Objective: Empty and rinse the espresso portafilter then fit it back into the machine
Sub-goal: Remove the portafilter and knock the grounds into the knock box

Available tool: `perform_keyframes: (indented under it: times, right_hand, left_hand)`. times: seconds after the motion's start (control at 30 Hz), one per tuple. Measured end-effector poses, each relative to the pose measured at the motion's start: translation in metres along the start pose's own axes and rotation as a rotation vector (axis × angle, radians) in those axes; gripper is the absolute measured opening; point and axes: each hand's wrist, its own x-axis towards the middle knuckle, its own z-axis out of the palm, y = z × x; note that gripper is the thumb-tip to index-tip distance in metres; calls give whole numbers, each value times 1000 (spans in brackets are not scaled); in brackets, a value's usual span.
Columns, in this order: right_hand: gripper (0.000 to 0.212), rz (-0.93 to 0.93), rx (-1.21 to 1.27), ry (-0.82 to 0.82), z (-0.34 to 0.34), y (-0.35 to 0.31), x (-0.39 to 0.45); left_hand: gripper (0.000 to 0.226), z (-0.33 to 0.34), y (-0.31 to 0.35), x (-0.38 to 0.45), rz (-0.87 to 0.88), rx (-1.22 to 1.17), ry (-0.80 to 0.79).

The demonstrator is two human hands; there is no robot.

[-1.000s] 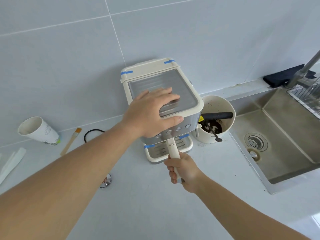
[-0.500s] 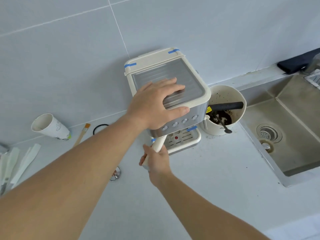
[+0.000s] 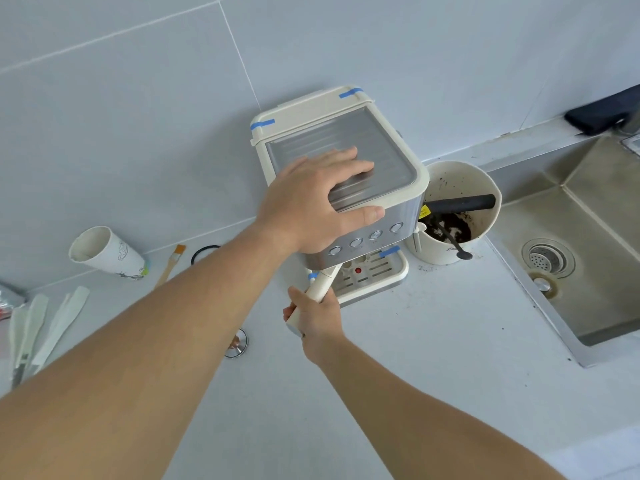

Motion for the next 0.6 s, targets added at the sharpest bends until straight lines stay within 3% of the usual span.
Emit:
perform_keyframes:
  times: [0.6]
  right_hand:
    - [24,246,-359,-216,-140,-23,-62]
  left_hand:
    - [65,2,-6,1,7,40,9]
